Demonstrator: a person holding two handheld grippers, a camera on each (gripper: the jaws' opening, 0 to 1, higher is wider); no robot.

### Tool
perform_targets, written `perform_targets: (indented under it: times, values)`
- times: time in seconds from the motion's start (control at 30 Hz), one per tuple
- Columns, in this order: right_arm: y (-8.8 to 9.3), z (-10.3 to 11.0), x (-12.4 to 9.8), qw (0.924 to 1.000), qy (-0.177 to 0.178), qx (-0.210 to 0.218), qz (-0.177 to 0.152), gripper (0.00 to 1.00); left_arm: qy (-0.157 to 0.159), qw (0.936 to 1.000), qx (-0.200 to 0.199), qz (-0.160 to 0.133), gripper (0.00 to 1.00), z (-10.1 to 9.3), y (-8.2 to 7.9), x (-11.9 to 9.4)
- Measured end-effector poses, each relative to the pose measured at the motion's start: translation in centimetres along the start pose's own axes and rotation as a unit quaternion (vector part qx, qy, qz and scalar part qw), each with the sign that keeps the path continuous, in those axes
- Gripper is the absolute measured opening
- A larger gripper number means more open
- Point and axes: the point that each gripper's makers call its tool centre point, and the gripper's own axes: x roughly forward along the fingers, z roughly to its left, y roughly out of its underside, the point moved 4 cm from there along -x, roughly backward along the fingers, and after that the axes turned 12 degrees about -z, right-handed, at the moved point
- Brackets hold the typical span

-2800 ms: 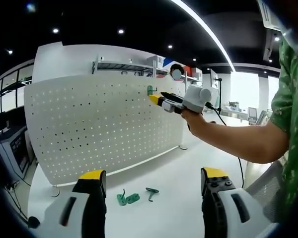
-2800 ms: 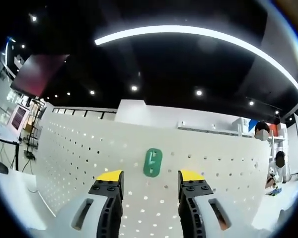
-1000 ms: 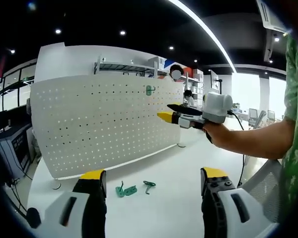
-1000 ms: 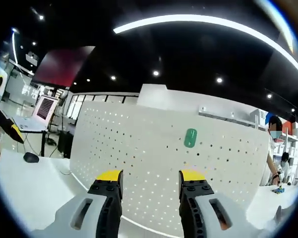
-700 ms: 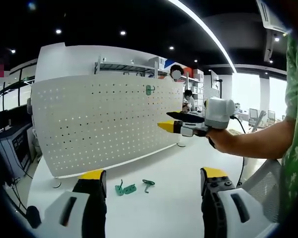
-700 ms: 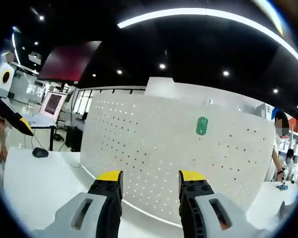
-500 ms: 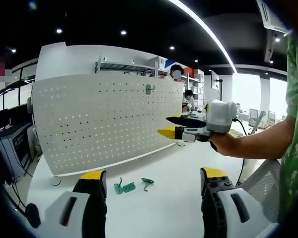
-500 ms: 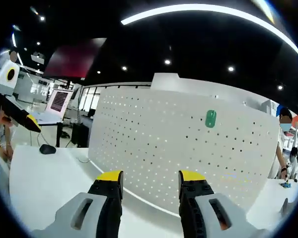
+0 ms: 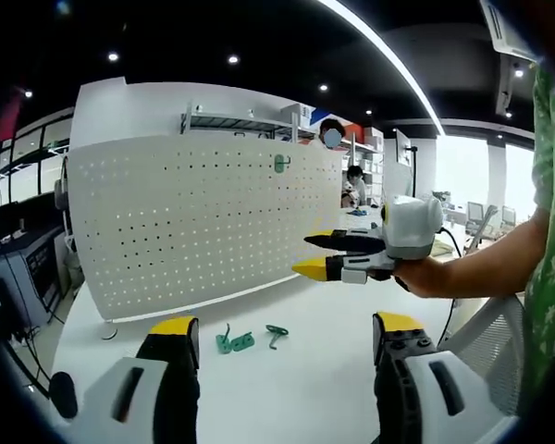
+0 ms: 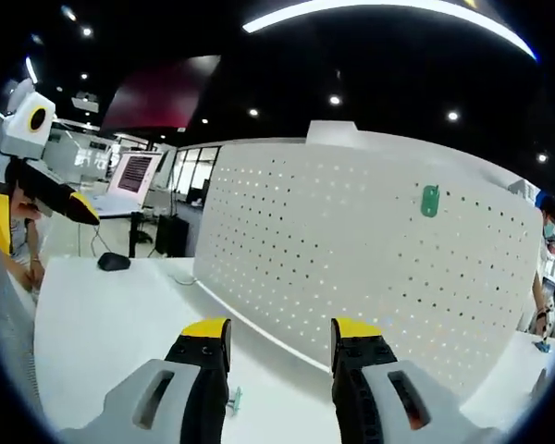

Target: Insert the hook assembly into the mounting plate slot until the hook locks in place.

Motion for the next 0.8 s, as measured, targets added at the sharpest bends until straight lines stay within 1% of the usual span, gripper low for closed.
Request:
perform_targets:
  times: [0.13, 0.4, 0.57, 0.8]
  values:
    - [0.4, 0.4, 0.1, 0.9999, -0.010, -0.003, 0.007, 0.44, -0.002, 1.0000, 0.000, 0.000, 0.79, 0.0, 0.0, -0.1]
    - [1.1, 2.1, 1.3, 0.9990, -0.039, -0.003, 0.022, 0.42, -0.003, 1.0000, -0.002, 0.003, 0.78, 0.1, 0.2, -0.2]
    - [1.2, 2.9, 2.1, 0.9983, -0.052, -0.003, 0.027, 0.41, -0.006, 1.0000, -0.005, 0.002, 0.78, 0.2, 0.4, -0.3]
    - [1.8, 3.6, 3.4, 0.9961, -0.071, 0.006, 0.051, 0.40, -0.009, 0.9999, -0.007, 0.002, 0.78, 0.4, 0.6, -0.5]
